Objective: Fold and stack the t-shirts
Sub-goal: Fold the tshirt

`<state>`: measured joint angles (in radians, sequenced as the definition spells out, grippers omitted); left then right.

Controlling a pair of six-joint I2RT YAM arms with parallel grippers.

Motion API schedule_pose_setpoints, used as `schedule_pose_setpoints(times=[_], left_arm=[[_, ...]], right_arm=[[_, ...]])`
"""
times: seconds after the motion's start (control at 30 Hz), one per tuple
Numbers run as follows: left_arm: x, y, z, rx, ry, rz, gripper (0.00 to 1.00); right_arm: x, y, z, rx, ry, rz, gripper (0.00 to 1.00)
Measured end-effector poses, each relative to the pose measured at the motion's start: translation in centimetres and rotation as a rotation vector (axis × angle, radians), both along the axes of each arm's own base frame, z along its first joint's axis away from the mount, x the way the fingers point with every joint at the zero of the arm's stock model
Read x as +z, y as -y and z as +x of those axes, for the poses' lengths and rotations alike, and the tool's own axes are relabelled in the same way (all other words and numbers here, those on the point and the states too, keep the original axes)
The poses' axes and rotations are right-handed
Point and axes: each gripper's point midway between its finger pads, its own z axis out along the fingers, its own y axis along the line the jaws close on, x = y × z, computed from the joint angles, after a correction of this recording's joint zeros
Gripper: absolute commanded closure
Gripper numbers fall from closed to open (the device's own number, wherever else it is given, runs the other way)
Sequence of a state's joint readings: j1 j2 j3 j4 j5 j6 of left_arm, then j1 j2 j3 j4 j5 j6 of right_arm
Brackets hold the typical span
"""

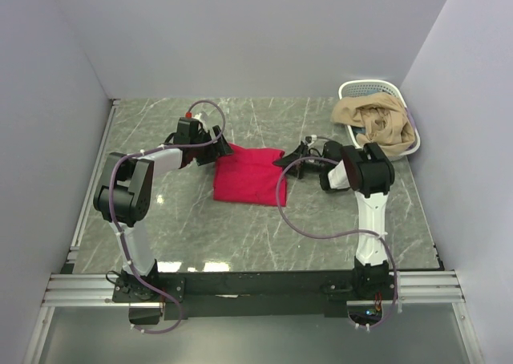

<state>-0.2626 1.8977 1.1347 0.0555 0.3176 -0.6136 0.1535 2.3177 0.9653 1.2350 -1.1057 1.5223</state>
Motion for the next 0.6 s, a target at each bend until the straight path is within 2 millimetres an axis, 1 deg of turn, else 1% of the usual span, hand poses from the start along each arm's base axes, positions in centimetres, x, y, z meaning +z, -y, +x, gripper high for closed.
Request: schedule_pose_setpoints(times=[0.07, 0.13, 0.23, 0.27, 0.3, 0.33, 0.43, 0.47, 0.53, 0.57, 0.6], left_arm=[[0.0, 0.0, 0.0, -0.001, 0.000, 0.000, 0.14], [0.0, 0.1, 0.0, -0.003, -0.001, -0.003, 0.14], [0.1, 0.2, -0.1, -0.008, -0.001, -0.007, 0.14], [0.1, 0.2, -0.1, -0.009, -0.002, -0.007, 0.13], [0.1, 0.2, -0.1, -0.009, -0.002, -0.008, 0.13], [0.1, 0.2, -0.1, -0.009, -0.002, -0.008, 0.13], [0.1, 0.2, -0.2, -0.012, -0.002, -0.010, 0.13], [0.1, 0.2, -0.2, -0.012, -0.003, -0.010, 0.13], [0.1, 0.2, -0.2, -0.013, -0.003, -0.010, 0.13], [0.1, 0.2, -0.2, -0.012, -0.003, -0.010, 0.13], [0.1, 0.2, -0.2, -0.013, -0.002, -0.011, 0.13]], right_arm=[[-0.4, 0.1, -0.1, 0.002, 0.031, -0.067, 0.95], [-0.4, 0.3, 0.4, -0.005, 0.070, -0.171, 0.93], [0.5, 0.5, 1.7, -0.019, 0.151, -0.320, 0.91], [1.0, 0.6, 2.1, -0.022, 0.181, -0.360, 0.88], [1.2, 0.9, 2.4, -0.027, 0.203, -0.401, 0.80], [1.2, 1.1, 2.5, -0.033, 0.213, -0.438, 0.74], [-0.2, 1.7, 2.2, -0.036, 0.201, -0.542, 0.56], [-0.8, 2.0, 2.0, -0.035, 0.190, -0.572, 0.52], [-2.4, 2.7, 1.5, -0.034, 0.152, -0.644, 0.48], [-2.9, 3.0, 1.3, -0.036, 0.139, -0.676, 0.41], [-3.2, 3.2, 1.1, -0.035, 0.129, -0.693, 0.39]])
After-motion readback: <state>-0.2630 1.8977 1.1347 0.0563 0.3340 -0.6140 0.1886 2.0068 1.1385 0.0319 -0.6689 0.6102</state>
